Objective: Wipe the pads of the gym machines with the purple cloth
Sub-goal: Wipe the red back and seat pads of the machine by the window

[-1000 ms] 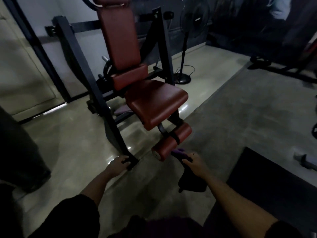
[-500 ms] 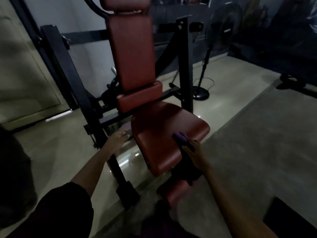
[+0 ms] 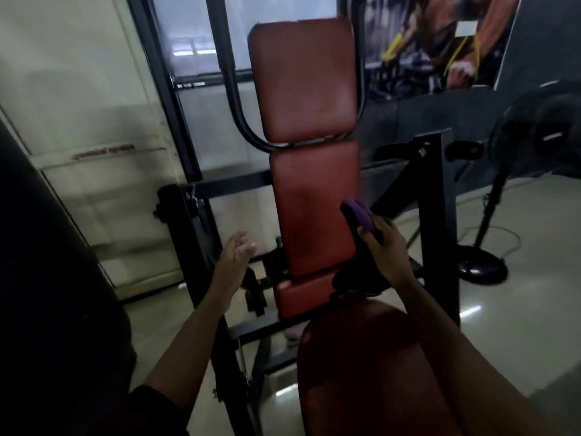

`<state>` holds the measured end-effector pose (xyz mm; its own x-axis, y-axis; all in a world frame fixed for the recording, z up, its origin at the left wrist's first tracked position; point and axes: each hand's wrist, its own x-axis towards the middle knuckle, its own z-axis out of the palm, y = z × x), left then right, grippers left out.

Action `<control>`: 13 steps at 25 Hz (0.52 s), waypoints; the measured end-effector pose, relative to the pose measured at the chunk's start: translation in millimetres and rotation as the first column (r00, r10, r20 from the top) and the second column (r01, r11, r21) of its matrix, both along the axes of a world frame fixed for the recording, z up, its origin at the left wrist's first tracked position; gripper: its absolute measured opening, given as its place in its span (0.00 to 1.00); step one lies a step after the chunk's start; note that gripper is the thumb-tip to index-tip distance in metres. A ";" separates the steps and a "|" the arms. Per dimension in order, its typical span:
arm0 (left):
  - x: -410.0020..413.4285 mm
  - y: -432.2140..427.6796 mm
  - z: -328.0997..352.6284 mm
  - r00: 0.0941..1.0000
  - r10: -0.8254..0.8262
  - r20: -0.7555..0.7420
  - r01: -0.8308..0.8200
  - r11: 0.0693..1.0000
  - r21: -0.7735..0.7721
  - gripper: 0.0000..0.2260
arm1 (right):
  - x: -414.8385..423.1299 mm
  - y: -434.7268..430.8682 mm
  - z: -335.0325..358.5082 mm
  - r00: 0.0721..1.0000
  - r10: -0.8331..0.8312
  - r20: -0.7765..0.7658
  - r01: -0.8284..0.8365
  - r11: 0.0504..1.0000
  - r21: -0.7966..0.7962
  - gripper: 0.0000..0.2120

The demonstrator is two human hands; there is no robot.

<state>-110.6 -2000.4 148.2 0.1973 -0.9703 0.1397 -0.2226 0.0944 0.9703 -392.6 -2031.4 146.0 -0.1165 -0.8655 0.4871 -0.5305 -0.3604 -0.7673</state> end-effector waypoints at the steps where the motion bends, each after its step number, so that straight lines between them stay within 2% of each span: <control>1: -1.0 -12.1 15.2 1.000 0.016 -0.007 -0.016 1.000 -0.027 0.19 | 2.8 -13.8 16.3 1.000 -0.006 0.008 0.006 0.999 -0.040 0.17; 4: -4.9 -69.0 68.7 0.999 0.025 -0.029 -0.031 0.974 -0.223 0.20 | 9.0 -66.7 79.2 0.999 0.035 -0.004 -0.035 0.970 -0.239 0.18; 8: -4.1 -145.9 126.9 0.999 0.016 -0.045 -0.033 0.918 -0.396 0.25 | 21.0 -127.0 149.1 0.996 0.071 -0.058 -0.088 0.925 -0.370 0.20; 10: -2.8 -182.8 157.7 0.999 0.022 -0.033 -0.035 0.864 -0.502 0.24 | 30.2 -157.2 183.9 0.995 0.057 -0.087 -0.090 0.896 -0.436 0.19; 13: -4.5 -229.3 186.4 0.999 0.021 -0.032 -0.035 0.814 -0.580 0.23 | 45.7 -199.3 233.5 0.997 -0.015 -0.081 -0.030 0.851 -0.524 0.18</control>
<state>-115.1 -2229.7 334.6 0.2333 -0.7044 0.6704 -0.2125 0.6358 0.7420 -346.9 -2230.7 379.5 -0.0528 -0.4799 0.8757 -0.5767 -0.7013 -0.4191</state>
